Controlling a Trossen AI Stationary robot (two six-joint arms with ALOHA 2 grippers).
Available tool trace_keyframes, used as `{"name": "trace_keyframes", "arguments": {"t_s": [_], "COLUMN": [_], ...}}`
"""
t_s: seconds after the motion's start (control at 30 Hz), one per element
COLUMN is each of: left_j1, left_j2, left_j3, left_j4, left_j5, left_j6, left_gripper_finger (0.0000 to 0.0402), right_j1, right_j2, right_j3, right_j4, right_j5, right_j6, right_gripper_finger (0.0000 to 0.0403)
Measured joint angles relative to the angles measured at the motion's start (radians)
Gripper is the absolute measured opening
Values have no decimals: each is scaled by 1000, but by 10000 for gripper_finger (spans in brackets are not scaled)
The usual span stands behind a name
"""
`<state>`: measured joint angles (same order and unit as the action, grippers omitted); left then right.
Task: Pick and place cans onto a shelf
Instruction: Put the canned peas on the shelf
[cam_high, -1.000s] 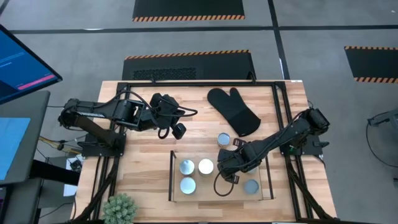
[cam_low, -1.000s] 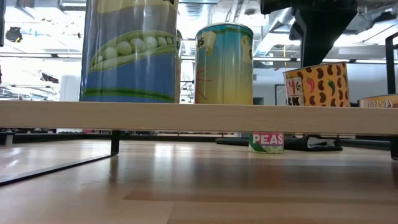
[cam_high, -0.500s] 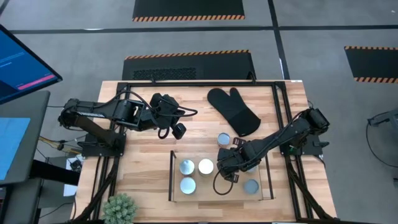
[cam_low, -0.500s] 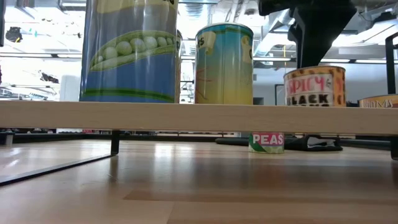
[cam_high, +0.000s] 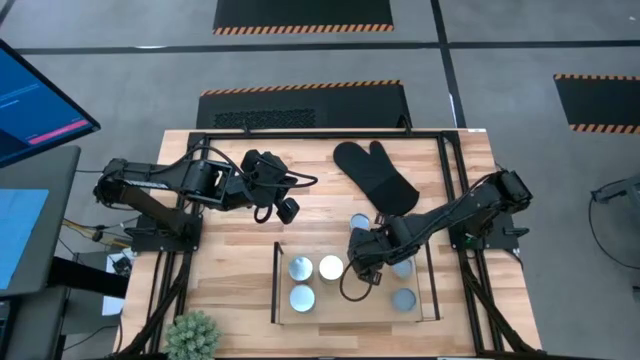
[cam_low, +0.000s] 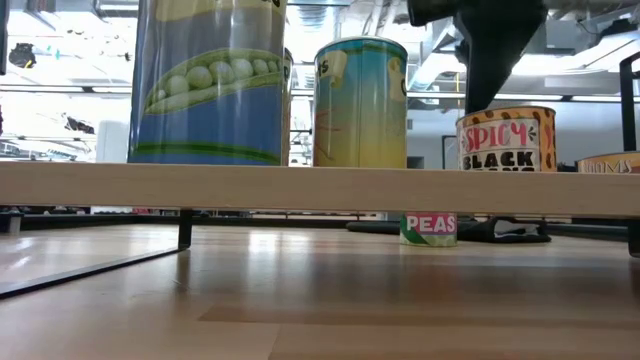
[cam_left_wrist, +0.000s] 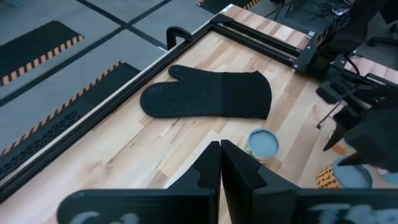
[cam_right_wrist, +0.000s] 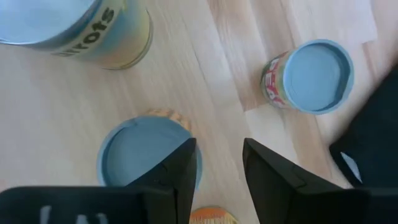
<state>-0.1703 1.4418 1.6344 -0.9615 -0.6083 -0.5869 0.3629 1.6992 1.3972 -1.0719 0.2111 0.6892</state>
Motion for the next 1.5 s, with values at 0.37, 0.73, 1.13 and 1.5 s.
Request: {"name": "trace_keyframes", "arguments": {"t_s": [0.37,0.73,1.13,1.5], "left_j1": [0,0,0,0], "left_j2": [0,0,0,0], "left_j3": [0,0,0,0], "left_j4": [-19,-56,-70,-72], "left_j5": [-2,-1,0,0], "left_j6": [3,18,17,-8], "left_gripper_finger": [0,0,0,0], "right_j1": [-119,-328,-464,-494], "right_j2": [-37,-27,-26,-26], "right_j3": [0,-25,-202,-202], "right_j4": [-32,66,243,259], "right_j5": [68,-102,-163,-217], "right_j6": [-112,-409,-484,-541], "right_gripper_finger": [143,142,139,139]}}
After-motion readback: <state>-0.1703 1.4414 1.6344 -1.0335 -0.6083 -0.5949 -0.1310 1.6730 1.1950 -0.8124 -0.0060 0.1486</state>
